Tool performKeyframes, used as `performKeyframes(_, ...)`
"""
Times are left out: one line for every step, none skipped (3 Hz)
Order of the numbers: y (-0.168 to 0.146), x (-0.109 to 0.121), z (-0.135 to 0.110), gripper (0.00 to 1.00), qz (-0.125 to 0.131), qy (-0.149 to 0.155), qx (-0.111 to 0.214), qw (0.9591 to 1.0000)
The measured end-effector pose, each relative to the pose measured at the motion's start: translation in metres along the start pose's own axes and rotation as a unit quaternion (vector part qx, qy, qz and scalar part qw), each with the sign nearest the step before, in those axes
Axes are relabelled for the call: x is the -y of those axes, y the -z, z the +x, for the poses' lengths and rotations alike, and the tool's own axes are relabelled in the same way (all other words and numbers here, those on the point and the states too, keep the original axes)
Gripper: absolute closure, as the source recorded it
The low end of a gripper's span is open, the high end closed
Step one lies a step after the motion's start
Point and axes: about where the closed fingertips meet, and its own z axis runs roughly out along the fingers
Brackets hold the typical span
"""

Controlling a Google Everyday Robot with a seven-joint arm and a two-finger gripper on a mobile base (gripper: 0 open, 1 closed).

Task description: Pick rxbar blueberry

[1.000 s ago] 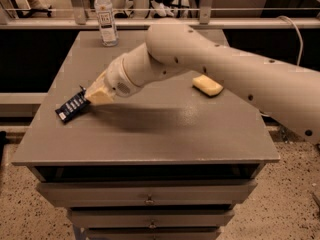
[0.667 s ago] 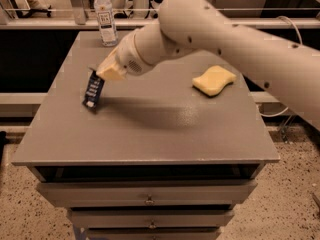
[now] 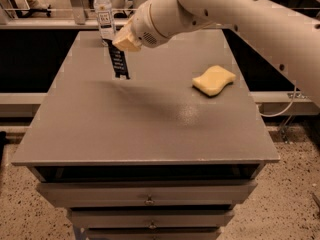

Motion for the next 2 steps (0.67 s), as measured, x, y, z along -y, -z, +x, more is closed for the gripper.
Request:
performKeyframes(0.0105,0.0224,-0.0082,1.0,0.027,0.008,0.007,0.9996)
performKeyframes(0.0105,0.0224,-0.0082,1.0,0.027,0.008,0.007,0.9996)
